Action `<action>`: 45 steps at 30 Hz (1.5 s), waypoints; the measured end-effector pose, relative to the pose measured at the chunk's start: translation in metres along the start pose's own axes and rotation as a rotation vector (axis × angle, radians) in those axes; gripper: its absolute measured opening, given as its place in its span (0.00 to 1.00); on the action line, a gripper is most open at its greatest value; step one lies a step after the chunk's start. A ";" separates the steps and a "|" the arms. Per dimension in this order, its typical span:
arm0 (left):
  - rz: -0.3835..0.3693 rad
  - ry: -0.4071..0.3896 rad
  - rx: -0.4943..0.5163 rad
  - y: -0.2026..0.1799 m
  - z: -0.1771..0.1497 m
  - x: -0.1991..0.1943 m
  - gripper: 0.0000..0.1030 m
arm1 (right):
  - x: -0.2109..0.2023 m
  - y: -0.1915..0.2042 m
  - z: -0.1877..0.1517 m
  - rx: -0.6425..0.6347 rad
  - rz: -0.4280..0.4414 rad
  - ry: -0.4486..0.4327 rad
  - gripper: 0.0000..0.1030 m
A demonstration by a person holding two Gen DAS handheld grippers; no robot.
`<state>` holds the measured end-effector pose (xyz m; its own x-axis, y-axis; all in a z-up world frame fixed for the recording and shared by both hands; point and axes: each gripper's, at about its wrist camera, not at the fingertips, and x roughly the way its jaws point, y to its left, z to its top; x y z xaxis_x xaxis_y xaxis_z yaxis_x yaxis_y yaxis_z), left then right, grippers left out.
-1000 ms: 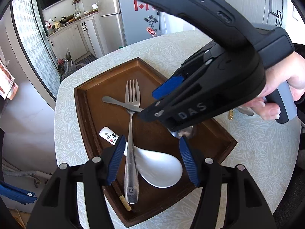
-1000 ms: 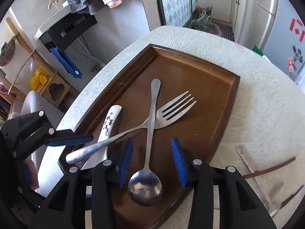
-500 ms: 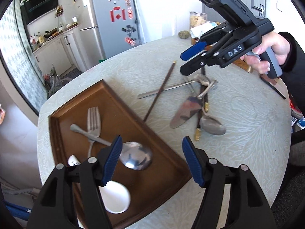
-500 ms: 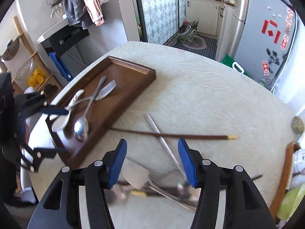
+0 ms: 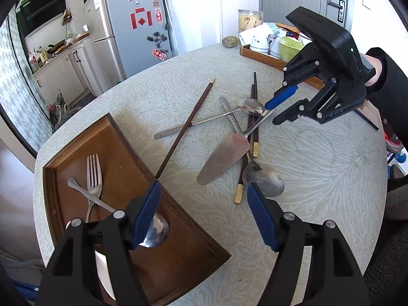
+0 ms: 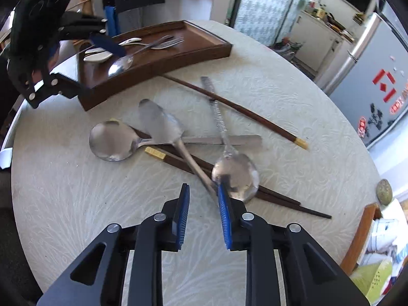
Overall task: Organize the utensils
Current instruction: 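Move the right tool back to the pile and close on a silver knife handle, then close the left tool on the knife blade while right tool holds its handle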
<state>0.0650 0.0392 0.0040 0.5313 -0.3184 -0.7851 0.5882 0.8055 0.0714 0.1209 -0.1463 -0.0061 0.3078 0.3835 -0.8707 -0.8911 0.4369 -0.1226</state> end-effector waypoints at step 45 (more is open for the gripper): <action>-0.065 0.031 0.129 -0.011 0.046 0.053 0.73 | 0.006 -0.009 0.007 -0.202 0.094 -0.008 0.00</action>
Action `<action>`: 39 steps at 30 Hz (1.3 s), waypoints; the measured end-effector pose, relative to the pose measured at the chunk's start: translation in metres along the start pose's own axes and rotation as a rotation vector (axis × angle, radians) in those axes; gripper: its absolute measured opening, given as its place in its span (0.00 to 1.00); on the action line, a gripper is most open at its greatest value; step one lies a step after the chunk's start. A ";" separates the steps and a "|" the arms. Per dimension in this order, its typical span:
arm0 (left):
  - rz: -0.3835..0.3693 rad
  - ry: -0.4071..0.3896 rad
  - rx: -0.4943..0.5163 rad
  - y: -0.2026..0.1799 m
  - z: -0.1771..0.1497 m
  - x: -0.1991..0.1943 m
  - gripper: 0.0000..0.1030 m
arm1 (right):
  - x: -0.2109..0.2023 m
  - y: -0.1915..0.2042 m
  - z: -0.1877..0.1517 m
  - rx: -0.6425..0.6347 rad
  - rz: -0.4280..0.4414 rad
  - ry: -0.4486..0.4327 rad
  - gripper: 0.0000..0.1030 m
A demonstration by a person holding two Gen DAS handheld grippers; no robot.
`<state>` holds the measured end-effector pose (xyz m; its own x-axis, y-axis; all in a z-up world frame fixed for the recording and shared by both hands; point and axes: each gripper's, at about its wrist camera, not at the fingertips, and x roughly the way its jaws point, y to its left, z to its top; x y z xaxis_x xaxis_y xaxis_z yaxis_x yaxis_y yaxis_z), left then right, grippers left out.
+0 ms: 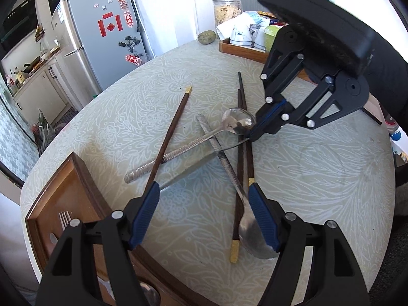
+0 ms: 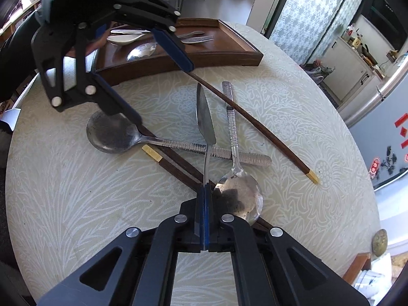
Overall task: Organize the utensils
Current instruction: 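Close the left tool on the knife blade while right tool holds its handle, then carry the knife into the tray with both tools and open them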
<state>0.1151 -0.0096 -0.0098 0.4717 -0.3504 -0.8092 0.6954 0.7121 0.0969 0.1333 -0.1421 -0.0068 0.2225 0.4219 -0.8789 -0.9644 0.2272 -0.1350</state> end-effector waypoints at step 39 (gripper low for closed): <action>0.131 0.005 -0.077 0.028 -0.043 -0.069 0.10 | -0.040 0.026 0.102 -0.168 0.053 -0.132 0.03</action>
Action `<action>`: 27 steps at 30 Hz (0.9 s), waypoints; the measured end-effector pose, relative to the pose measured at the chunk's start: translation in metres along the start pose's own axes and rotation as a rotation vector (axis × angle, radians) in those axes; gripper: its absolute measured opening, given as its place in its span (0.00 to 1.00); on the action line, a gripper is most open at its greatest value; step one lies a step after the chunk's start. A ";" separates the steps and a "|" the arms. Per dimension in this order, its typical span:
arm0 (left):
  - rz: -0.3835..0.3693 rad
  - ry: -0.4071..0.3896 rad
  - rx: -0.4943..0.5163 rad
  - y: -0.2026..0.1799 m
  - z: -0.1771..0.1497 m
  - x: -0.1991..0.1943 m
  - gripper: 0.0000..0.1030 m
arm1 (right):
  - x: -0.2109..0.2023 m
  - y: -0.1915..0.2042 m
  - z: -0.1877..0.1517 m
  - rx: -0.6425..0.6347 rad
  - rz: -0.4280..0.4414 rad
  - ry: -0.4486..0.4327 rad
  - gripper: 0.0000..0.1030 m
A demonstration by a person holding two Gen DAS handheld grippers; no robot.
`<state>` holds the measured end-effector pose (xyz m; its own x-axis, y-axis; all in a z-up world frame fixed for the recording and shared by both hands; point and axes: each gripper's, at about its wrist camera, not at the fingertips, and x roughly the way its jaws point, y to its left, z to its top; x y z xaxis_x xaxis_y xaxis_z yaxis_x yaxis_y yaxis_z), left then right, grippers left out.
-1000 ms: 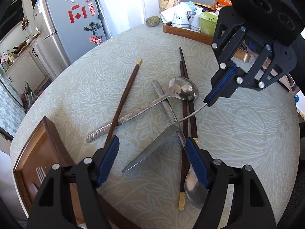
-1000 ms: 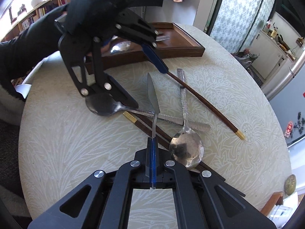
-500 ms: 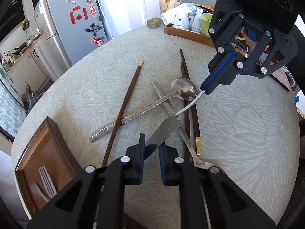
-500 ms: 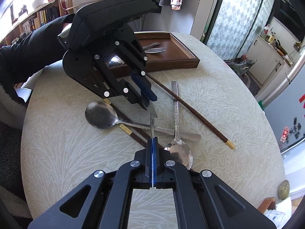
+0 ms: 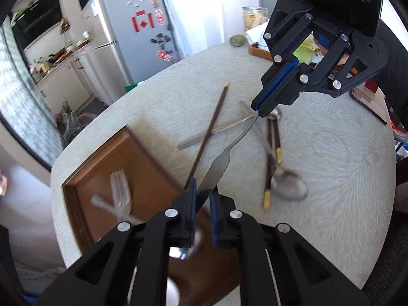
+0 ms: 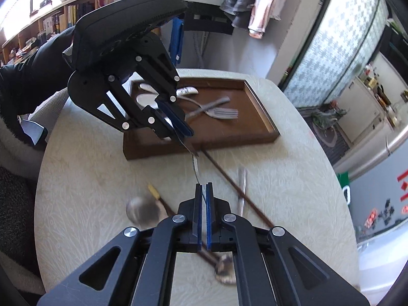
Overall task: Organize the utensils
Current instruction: 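Carry the knife into the tray with both tools and open them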
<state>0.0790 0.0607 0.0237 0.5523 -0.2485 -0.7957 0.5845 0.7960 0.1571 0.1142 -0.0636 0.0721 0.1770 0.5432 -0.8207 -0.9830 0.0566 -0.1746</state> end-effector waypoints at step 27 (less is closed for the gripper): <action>0.164 0.166 -0.308 0.064 -0.068 -0.008 0.06 | 0.112 -0.017 0.080 -0.026 0.031 -0.009 0.00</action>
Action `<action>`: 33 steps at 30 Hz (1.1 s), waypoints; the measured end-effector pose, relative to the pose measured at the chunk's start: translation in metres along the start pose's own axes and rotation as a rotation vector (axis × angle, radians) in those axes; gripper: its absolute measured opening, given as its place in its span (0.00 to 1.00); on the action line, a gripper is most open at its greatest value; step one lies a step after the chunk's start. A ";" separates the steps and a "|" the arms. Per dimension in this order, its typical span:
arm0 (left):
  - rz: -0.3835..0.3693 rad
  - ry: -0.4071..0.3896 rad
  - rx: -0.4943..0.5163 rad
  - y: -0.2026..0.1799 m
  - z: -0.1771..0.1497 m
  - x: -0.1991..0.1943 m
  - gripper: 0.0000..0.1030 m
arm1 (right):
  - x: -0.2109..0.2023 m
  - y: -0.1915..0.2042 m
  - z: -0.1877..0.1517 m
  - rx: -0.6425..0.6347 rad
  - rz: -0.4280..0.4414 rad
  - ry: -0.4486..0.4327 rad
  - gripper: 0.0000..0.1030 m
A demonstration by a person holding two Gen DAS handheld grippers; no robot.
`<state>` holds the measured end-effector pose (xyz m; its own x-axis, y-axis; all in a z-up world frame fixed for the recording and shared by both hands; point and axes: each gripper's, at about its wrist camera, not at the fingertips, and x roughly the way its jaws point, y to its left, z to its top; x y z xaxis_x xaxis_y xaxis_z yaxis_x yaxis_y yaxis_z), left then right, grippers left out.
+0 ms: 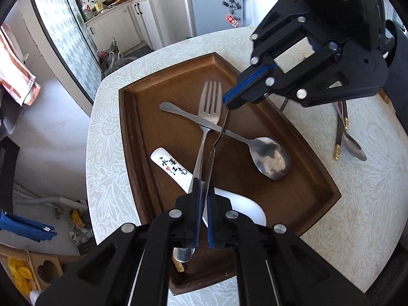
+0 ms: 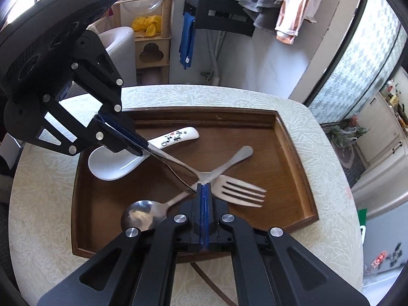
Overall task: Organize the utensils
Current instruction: 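Carry the knife into the tray with both tools and open them, then close the right tool on a brown chopstick while left tool grips its other end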
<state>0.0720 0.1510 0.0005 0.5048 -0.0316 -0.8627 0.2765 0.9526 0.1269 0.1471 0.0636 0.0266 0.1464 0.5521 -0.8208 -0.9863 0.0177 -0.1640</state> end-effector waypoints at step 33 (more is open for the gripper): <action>-0.104 -0.143 0.253 -0.102 0.073 0.014 0.78 | -0.095 -0.035 -0.159 0.212 -0.203 0.120 0.46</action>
<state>0.1104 0.0317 0.0112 0.5682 -0.1848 -0.8019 0.5188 0.8368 0.1747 0.1799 -0.1218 0.0238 0.3373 0.4174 -0.8438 -0.9281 0.2974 -0.2239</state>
